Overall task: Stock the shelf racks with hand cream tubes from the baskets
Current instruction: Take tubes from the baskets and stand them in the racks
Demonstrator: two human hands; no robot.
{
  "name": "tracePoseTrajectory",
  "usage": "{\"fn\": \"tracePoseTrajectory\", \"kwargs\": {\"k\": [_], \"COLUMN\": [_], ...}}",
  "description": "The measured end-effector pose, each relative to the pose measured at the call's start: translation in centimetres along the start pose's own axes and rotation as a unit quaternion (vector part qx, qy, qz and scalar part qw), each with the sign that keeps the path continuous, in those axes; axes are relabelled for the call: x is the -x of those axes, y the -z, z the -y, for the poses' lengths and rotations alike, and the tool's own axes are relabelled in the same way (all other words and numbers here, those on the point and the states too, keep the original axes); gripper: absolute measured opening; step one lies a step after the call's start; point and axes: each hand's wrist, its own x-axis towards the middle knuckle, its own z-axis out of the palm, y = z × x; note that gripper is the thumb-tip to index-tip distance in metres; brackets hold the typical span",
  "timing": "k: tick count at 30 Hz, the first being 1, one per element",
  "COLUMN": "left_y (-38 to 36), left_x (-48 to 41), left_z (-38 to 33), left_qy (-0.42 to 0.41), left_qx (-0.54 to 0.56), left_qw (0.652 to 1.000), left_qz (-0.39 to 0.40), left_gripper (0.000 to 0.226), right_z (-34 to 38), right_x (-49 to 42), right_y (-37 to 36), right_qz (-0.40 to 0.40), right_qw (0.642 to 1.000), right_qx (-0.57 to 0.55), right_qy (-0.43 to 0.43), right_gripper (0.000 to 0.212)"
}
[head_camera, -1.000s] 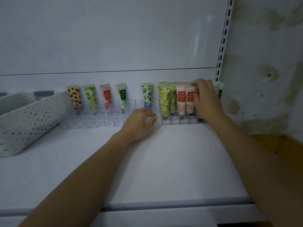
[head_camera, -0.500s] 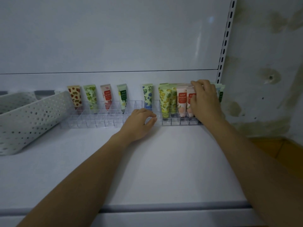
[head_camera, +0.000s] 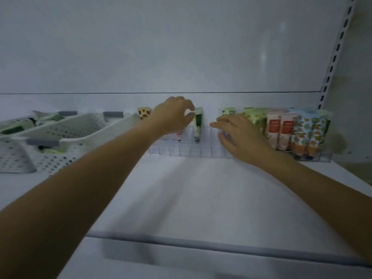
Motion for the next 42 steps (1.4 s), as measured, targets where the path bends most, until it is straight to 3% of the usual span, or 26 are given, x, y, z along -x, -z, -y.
{"fn": "tracePoseTrajectory", "kwargs": {"k": [10, 18, 23, 30, 36, 42], "left_y": [6.9, 6.8, 5.9, 3.0, 2.7, 2.3], "left_x": [5.4, 6.5, 4.5, 3.6, 3.6, 3.5], "left_z": [15.9, 24.6, 26.2, 26.1, 26.5, 26.7], "left_qy": [0.098, 0.081, 0.022, -0.043, -0.052, -0.038], "left_qx": [-0.006, -0.023, 0.0, 0.046, 0.052, 0.07], "left_qw": [0.994, 0.989, 0.977, 0.922, 0.91, 0.923], "left_qz": [0.04, 0.125, 0.212, 0.382, 0.408, 0.376], "left_gripper": [0.033, 0.034, 0.034, 0.038, 0.041, 0.036], "right_z": [13.6, 18.3, 17.9, 17.9, 18.0, 18.1], "right_x": [-12.1, -18.2, -19.8, -20.3, -20.4, -20.3], "right_y": [-4.0, -8.2, -8.8, -8.9, -8.7, -8.8], "right_qz": [0.023, 0.069, 0.129, 0.181, 0.199, 0.197], "right_qw": [0.988, 0.98, 0.968, 0.95, 0.946, 0.948], "right_qx": [-0.142, -0.181, -0.213, -0.249, -0.25, -0.243], "right_qy": [0.057, 0.049, -0.01, -0.052, -0.056, -0.063], "right_gripper": [0.034, 0.034, 0.034, 0.02, 0.017, 0.013]}}
